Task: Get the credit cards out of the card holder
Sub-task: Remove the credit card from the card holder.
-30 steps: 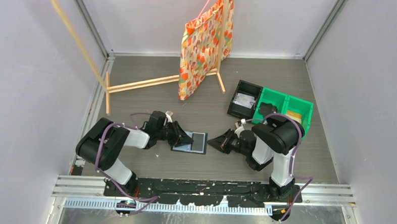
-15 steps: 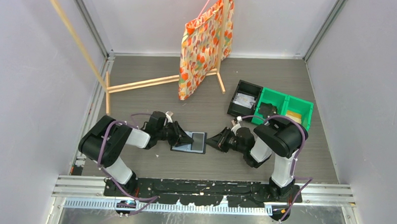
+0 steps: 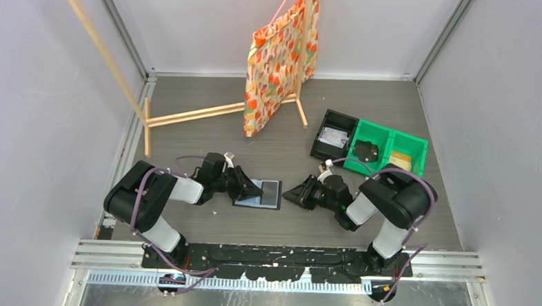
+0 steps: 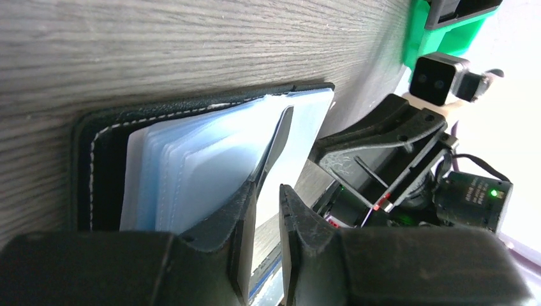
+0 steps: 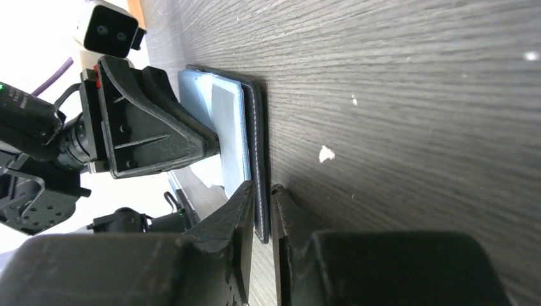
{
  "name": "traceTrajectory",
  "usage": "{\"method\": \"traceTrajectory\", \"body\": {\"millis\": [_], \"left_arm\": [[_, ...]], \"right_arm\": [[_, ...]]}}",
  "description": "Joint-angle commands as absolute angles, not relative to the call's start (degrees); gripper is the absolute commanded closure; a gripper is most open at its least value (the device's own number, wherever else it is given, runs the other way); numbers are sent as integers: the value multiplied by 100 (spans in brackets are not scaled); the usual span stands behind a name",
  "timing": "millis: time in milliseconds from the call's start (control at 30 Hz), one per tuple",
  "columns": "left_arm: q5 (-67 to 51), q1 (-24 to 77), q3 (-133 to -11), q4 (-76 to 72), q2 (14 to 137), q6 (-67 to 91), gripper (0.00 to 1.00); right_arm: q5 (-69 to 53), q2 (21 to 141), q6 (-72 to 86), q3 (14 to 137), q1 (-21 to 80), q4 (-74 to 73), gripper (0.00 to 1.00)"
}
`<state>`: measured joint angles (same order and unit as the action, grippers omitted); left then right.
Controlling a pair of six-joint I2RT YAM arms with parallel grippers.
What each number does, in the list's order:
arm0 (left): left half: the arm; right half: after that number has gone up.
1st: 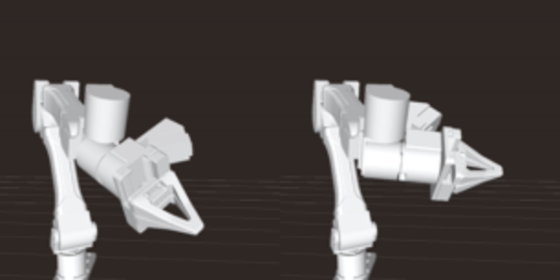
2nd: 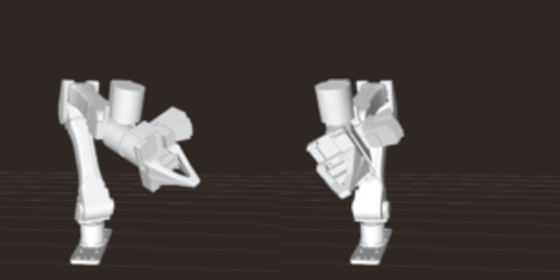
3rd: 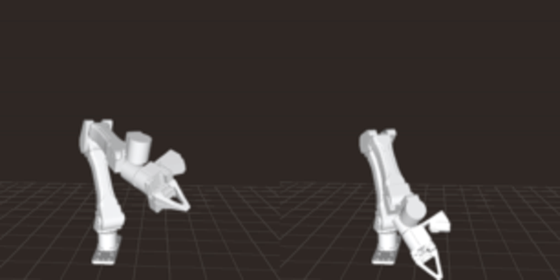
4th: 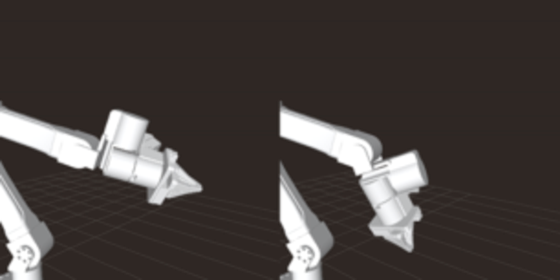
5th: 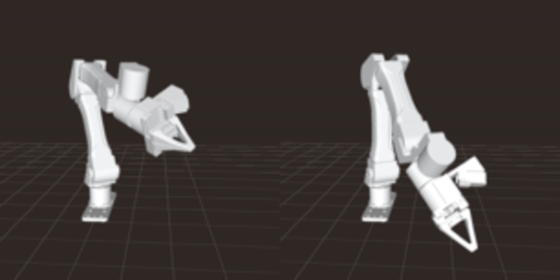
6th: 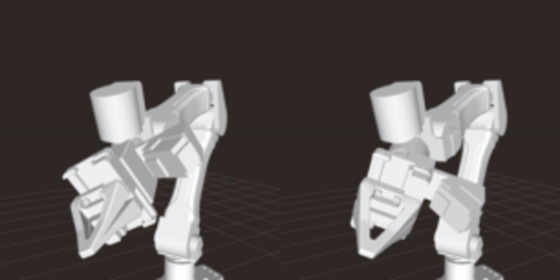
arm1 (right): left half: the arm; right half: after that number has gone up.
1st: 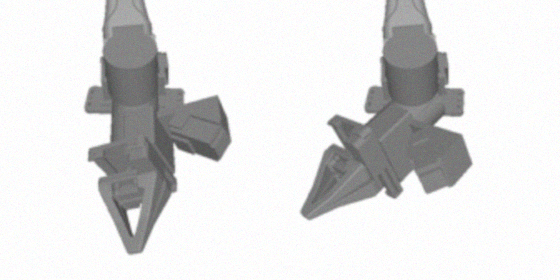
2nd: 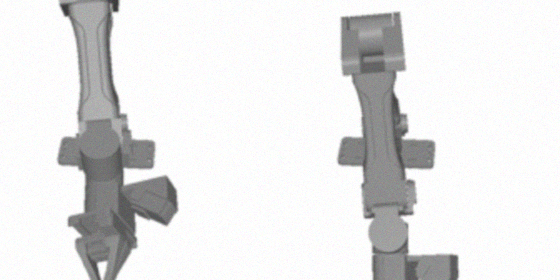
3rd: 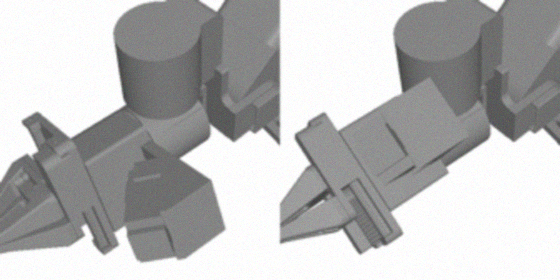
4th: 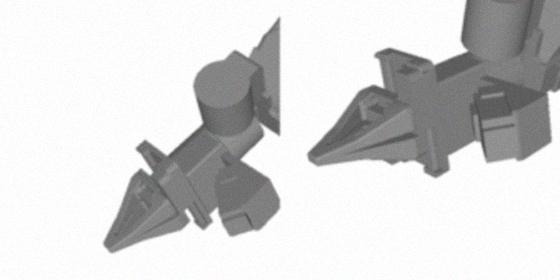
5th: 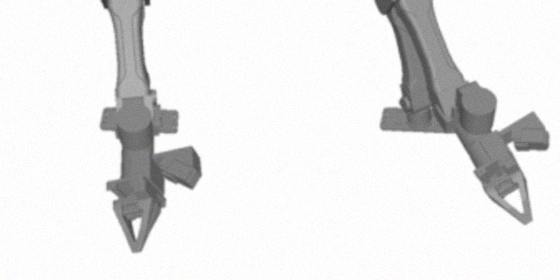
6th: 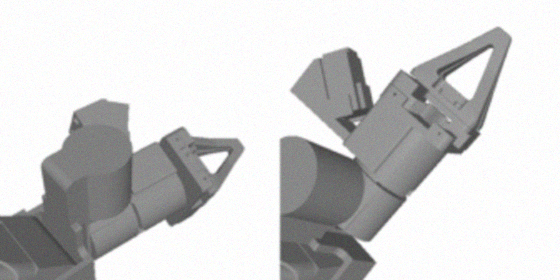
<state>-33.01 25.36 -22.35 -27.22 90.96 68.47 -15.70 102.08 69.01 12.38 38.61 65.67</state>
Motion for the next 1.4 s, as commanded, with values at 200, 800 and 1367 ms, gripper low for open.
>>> {"method": "traceTrajectory", "body": {"millis": [200,800,1367], "left_arm": [[-3009,2480,-2332,-2061,8609,6524,77],[-3120,2479,-2321,-2228,8763,6553,77],[-3110,2435,-2285,-2202,8683,6549,77]], "right_arm": [[-1014,8561,5466,2240,4341,3255,68],[-1030,9251,5759,2214,4412,3815,67],[-1145,8783,5356,2737,4554,3029,66]]}}
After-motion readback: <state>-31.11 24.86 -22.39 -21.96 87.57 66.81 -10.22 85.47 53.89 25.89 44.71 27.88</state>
